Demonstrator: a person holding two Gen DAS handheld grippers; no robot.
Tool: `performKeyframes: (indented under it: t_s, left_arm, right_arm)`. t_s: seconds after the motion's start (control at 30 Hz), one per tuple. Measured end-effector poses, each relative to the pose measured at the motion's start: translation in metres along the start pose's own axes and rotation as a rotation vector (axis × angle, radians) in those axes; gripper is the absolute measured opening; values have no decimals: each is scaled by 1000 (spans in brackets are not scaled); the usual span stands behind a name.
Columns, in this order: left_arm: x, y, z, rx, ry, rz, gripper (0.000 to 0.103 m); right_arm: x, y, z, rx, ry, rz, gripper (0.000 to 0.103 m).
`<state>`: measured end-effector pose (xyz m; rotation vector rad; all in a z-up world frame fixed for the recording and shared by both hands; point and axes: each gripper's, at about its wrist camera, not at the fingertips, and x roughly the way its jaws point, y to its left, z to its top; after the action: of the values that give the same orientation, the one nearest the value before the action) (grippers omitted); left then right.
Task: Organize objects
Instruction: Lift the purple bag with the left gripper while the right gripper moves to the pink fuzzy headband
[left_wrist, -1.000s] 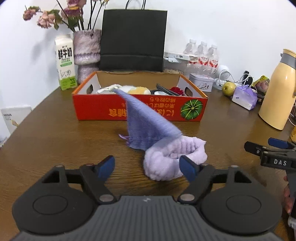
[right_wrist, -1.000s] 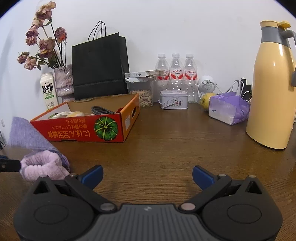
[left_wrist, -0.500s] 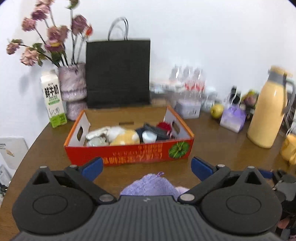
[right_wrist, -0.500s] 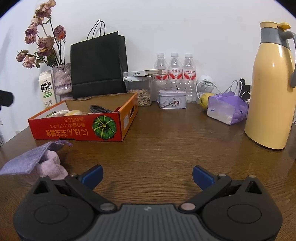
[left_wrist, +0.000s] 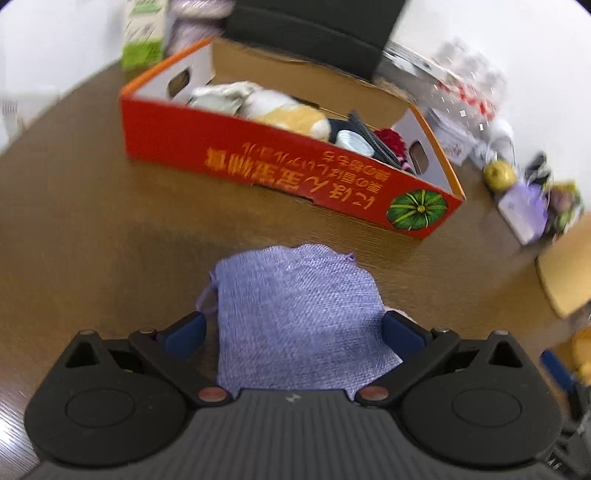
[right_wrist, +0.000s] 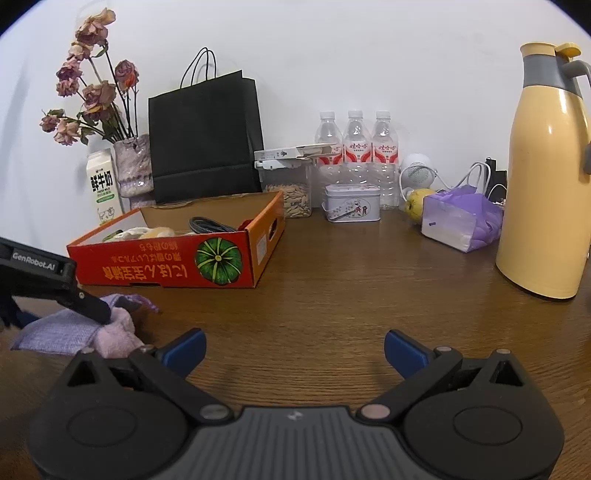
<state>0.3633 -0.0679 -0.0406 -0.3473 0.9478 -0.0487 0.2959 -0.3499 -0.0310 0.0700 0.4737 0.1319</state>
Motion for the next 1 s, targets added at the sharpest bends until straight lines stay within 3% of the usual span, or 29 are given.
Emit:
performKeyframes:
  t_s: [0.13,0.3,0.43,0.5,0.63,0.8,1.0]
  left_arm:
    - [-12,9,-7,-23,-43,-68,70]
    - [-34,2,-15,79,-123,-68,37]
    - [-49,6,-21,129,-173,-78,21]
    - [-59,9,-24,147,-211,-73,16]
    - [-82,19,-27,176,-290,-72,16]
    - [-100,34,-37,236,-373,-7,15]
    - [-98,50,-52,289,-434,81,15]
  right_arm:
    - [1,-2,0,10,7,2,103]
    - [6,-2,-1,11,22,-3,103]
    - [10,0,-2,-1,35,-22,103]
    - [10,1,-2,-1,36,-24,103]
    - [10,1,-2,3,28,-34,103]
    - [7,6,-3,2,10,-36,103]
    - [1,35,-6,-34,-8,19,103]
